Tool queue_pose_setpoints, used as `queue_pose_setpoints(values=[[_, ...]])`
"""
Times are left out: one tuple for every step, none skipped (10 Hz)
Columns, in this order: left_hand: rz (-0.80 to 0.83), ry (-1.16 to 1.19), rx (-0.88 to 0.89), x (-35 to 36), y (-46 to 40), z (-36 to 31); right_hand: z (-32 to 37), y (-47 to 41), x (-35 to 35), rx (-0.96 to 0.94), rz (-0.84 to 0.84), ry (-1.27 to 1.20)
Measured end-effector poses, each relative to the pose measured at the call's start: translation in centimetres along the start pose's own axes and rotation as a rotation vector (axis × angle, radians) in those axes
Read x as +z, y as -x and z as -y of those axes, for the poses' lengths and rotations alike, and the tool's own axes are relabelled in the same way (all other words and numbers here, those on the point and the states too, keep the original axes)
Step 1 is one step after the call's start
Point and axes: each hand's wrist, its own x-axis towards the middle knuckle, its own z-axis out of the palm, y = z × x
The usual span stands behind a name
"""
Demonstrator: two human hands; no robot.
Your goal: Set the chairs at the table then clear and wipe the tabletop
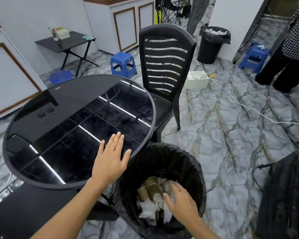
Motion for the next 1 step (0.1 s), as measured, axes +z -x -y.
queue_pose_setpoints(values=[[0.005,0.003,0.003,0.13,0.10,0.07,1.29,0.44,-3.77,0.021,-0.284,-0.316]])
